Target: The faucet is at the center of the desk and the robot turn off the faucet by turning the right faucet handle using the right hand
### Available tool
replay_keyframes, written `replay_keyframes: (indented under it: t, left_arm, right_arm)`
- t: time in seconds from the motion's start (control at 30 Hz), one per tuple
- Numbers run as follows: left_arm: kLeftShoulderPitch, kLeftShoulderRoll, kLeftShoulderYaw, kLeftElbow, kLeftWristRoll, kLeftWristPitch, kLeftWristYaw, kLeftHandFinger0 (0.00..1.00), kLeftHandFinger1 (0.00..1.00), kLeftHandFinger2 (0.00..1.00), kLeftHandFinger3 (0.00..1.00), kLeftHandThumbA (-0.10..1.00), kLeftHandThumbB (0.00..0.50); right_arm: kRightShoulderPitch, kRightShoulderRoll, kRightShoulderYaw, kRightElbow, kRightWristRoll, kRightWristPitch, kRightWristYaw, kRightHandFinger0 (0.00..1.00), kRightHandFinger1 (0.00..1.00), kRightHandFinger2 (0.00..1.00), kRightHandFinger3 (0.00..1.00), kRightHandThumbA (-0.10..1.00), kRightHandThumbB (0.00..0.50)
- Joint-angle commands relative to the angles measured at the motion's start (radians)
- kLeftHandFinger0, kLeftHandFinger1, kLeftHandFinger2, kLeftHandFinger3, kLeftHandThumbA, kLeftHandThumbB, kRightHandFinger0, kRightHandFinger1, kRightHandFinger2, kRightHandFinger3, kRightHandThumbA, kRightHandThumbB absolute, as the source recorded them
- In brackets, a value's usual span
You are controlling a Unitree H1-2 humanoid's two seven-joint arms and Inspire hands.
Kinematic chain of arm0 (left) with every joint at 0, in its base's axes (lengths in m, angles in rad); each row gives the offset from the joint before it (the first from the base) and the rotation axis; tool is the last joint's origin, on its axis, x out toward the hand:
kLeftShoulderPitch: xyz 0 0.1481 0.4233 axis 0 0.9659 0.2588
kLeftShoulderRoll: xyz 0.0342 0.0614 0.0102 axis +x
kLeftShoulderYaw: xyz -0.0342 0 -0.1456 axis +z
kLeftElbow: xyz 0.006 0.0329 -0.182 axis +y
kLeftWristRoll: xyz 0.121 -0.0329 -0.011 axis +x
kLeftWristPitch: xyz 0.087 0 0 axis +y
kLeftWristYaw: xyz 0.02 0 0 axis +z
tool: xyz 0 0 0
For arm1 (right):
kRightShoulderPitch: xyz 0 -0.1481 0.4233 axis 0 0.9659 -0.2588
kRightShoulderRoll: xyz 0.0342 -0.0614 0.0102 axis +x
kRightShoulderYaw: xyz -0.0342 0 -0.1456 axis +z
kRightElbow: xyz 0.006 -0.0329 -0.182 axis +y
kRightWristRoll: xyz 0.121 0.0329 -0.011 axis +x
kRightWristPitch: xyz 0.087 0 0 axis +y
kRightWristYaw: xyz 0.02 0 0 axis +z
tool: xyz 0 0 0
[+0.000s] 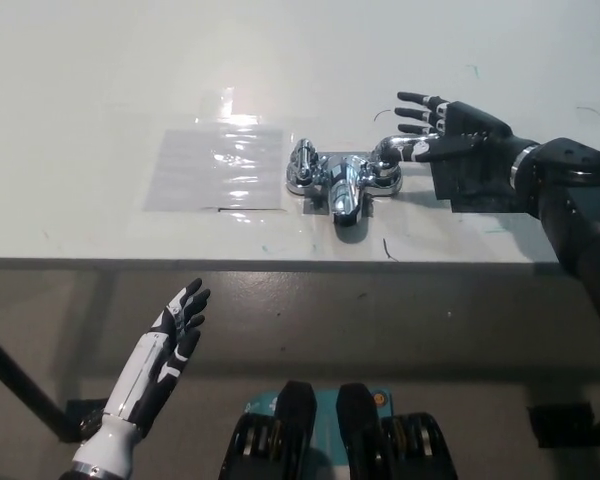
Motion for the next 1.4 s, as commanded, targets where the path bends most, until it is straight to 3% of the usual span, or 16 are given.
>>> replay_keyframes:
  t: [0.0,0.57,0.8,0.9,1.0,1.23,1.37]
  left_arm:
    - [0.0,0.012,-0.002,-0.042,-0.003,-0.017,-0.012,1.0,1.0,1.0,1.0,0.92,0.231]
    - [-0.002,0.017,0.001,-0.039,0.002,-0.023,-0.012,1.0,1.0,1.0,1.0,0.93,0.23]
    - [-0.008,0.021,0.003,-0.042,0.0,-0.018,-0.014,1.0,1.0,1.0,1.0,0.93,0.23]
    - [-0.007,0.022,0.005,-0.041,-0.005,-0.022,-0.015,1.0,1.0,1.0,1.0,0.92,0.209]
    - [-0.008,0.02,0.007,-0.04,-0.012,-0.025,-0.015,1.0,1.0,1.0,1.0,0.92,0.216]
    - [-0.013,0.019,0.009,-0.034,-0.019,-0.021,-0.017,1.0,1.0,1.0,1.0,0.93,0.23]
    - [-0.009,0.02,0.01,-0.039,-0.018,-0.021,-0.017,1.0,1.0,1.0,1.0,0.93,0.226]
  right_arm:
    - [-0.03,0.03,0.024,-0.02,-0.013,-0.02,0.065,1.0,1.0,1.0,1.0,1.0,0.422]
    - [0.04,0.037,0.053,-0.159,0.004,-0.06,0.119,1.0,1.0,1.0,1.0,1.0,0.384]
    - [0.172,0.072,0.075,-0.498,0.027,0.018,0.108,1.0,1.0,1.0,1.0,1.0,0.345]
    - [0.201,0.077,0.093,-0.571,0.023,0.046,0.109,1.0,1.0,1.0,1.0,1.0,0.363]
    - [0.244,0.089,0.099,-0.681,0.03,0.087,0.083,1.0,1.0,1.0,1.0,1.0,0.331]
    - [0.319,0.141,0.105,-0.874,-0.007,0.104,-0.055,1.0,1.0,1.0,1.0,1.0,0.318]
    - [0.361,0.183,0.128,-0.945,-0.113,0.074,-0.209,1.0,1.0,1.0,1.0,1.0,0.348]
